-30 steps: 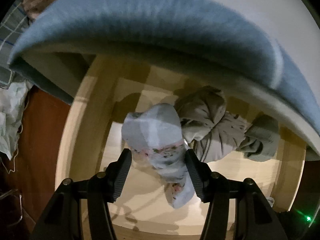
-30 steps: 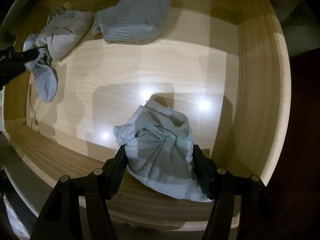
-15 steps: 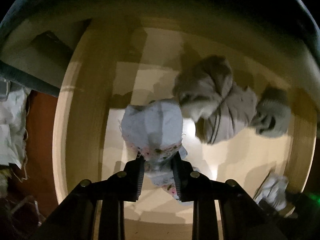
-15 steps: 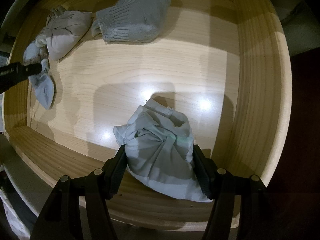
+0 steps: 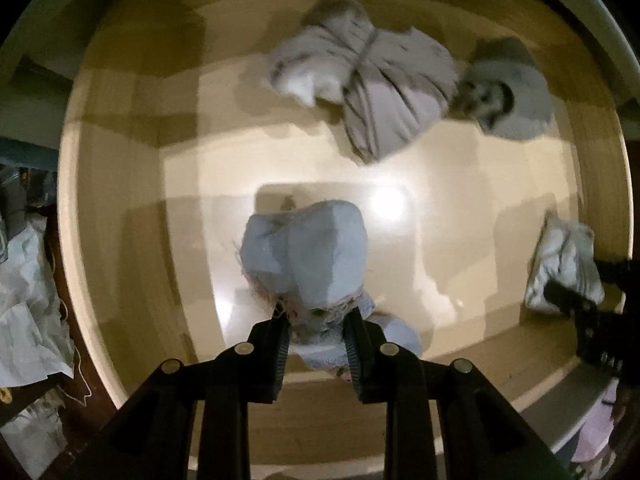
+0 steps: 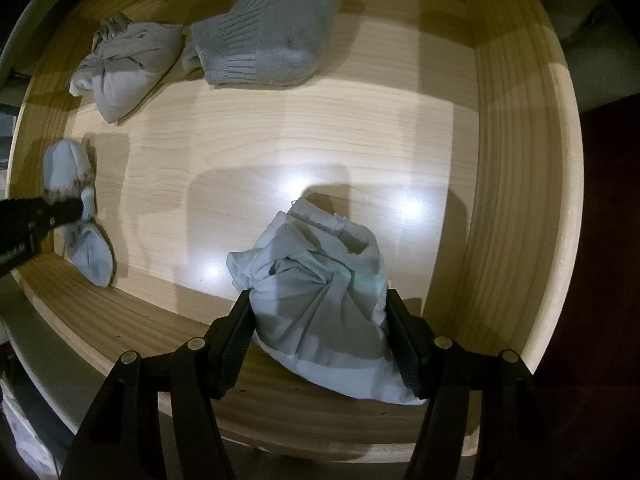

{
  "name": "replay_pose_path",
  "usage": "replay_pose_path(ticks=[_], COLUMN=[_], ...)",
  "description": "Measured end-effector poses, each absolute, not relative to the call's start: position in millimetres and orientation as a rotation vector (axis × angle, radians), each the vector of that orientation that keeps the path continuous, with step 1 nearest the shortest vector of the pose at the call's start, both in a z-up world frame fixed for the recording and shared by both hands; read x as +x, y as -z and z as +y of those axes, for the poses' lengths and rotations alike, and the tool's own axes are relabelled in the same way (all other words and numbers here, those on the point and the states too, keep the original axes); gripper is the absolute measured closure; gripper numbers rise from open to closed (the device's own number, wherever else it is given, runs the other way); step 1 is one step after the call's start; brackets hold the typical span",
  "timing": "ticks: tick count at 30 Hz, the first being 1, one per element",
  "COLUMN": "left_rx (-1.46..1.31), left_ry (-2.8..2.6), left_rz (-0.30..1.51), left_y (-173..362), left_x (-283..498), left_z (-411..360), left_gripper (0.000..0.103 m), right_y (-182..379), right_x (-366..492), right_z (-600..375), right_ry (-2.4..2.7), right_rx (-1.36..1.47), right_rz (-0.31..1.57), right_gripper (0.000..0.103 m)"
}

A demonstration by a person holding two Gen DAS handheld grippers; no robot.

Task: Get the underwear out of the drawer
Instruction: 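Lift the white floral sock with the left tool and carry it to the white box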

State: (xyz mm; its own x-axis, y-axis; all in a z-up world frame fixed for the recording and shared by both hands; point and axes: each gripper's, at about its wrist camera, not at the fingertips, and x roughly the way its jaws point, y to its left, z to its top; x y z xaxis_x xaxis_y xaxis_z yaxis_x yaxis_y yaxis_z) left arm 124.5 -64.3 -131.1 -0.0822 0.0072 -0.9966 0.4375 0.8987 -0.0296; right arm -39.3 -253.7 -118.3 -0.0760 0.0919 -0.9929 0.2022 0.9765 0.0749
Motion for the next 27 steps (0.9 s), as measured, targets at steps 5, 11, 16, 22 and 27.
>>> replay_pose_path(ticks=[5, 11, 16, 22, 27], left_rx=[0.332, 0.236, 0.157, 0.188, 0.149], left_ry=[0.382, 0.315, 0.251, 0.207, 0.229], left_rz=[1.616, 1.607, 1.589, 1.631, 1.663], left_y=[130.1, 119.6, 113.5, 131.3, 131.6], left_x=[114.4, 105.8, 116.4, 130.2, 133.2], left_z=[-61.4, -39.4, -30.8, -38.5, -42.0], left_gripper=[0.074, 0.056, 0.044, 0.044, 0.053], right_y=[118.8, 118.9, 118.8, 120.6, 121.8], right_x=[-39.6, -38.6, -38.2, -39.5, -39.9], right_z=[-252.8, -254.2, -255.3, -256.4, -256.8], right_ry=[0.093, 0.093, 0.093, 0.091, 0.091], right_rx=[0.227, 0.227, 0.232, 0.236, 0.235], right_rz=[1.647, 1.647, 1.645, 1.642, 1.641], right_gripper=[0.043, 0.043, 0.043, 0.043, 0.043])
